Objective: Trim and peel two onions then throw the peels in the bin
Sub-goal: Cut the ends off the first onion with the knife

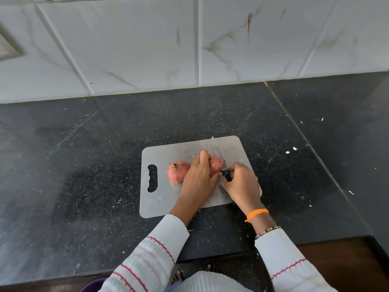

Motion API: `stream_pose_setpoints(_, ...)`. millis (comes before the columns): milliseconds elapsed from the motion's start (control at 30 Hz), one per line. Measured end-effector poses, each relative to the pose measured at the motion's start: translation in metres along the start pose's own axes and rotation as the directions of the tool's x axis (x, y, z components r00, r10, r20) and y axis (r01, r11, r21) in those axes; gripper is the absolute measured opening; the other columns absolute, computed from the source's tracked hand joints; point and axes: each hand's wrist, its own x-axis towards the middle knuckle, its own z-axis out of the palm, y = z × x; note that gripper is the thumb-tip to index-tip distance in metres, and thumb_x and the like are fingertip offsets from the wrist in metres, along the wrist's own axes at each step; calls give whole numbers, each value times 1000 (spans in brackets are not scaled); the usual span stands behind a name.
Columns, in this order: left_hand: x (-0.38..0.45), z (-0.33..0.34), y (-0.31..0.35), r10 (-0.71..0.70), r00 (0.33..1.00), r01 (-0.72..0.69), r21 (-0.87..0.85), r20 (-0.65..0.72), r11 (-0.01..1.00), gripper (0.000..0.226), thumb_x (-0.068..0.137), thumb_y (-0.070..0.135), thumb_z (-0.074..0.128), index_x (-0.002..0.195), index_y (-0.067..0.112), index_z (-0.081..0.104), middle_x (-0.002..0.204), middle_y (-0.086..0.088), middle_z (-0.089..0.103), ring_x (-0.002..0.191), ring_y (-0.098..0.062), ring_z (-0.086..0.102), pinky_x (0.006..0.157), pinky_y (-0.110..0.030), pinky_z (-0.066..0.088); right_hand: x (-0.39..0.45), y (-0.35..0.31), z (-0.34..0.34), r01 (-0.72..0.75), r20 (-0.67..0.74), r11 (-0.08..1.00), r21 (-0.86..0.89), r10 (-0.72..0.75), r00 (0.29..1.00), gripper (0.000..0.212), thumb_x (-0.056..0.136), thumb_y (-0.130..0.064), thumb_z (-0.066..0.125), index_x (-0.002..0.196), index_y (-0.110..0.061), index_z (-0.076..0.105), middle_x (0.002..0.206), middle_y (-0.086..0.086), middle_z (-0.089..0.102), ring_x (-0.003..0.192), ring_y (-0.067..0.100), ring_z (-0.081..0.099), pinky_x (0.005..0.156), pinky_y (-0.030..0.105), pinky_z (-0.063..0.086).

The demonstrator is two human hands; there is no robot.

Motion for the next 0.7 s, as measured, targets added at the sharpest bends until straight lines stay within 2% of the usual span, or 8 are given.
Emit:
stream_pose_setpoints(67, 1, 1, 1, -28, 1000, 28, -45, 3, 999, 36, 83, 23, 65, 106, 15, 38, 107, -4, 54, 98, -18, 51, 71, -22, 35, 0, 0, 0, -19, 17, 1000, 20, 19, 1000, 25, 79, -29, 68, 93, -11, 58, 92, 5, 61, 83, 23, 59, 64, 30, 44)
stream_pose_setpoints(167, 1, 0, 1, -32, 999, 31, -48, -16, 998, 37, 83, 20, 64, 110, 14, 40, 108, -5, 54, 100, -18, 50, 75, -20, 32, 1, 2, -5, -58, 44, 996, 63, 56, 997, 30, 77, -35, 70, 91, -11, 57, 87, 2, 62, 80, 21, 60, 62, 28, 42)
stream_pose_setpoints(267, 0, -4, 0, -42, 998, 40, -40, -38, 998, 37, 83, 19, 63, 113, 13, 41, 109, -5, 55, 103, -20, 50, 75, -19, 30, 0, 1, -14, -94, 57, 985, 144, 87, 995, 33, 79, -41, 67, 90, -12, 56, 81, 0, 63, 76, 20, 60, 66, 32, 46)
stream_pose_setpoints(367, -2, -7, 1, -42, 997, 41, -21, -63, 999, 39, 84, 21, 64, 115, 12, 42, 112, -6, 55, 104, -20, 50, 77, -20, 31, -3, -2, -21, -108, 60, 973, 205, 98, 993, 26, 78, -31, 69, 92, -14, 55, 75, -7, 60, 77, 19, 61, 70, 37, 51)
stream_pose_setpoints(467, -4, -8, 3, -31, 997, 31, -6, -66, 1000, 40, 84, 21, 65, 116, 11, 44, 113, -6, 55, 103, -21, 50, 77, -21, 32, -9, -4, -25, -85, 65, 961, 264, 71, 995, 24, 78, -19, 70, 98, -17, 56, 74, -15, 57, 75, 11, 60, 72, 35, 52)
stream_pose_setpoints(567, -8, -5, 3, -48, 998, 48, -10, -51, 999, 38, 83, 21, 65, 114, 12, 45, 115, -5, 56, 101, -22, 53, 77, -26, 38, -17, -4, -27, -44, 63, 953, 299, 27, 998, 26, 81, -13, 67, 105, -17, 58, 77, -15, 60, 73, 7, 59, 68, 29, 51)
stream_pose_setpoints(700, -10, -6, 2, -82, 995, 79, -66, -52, 995, 27, 86, 17, 61, 108, 12, 47, 107, -4, 60, 92, -23, 57, 72, -31, 43, -29, -3, -28, 5, 63, 956, 293, -25, 998, 32, 85, -10, 62, 115, -19, 57, 84, -21, 54, 78, -1, 55, 66, 9, 41)
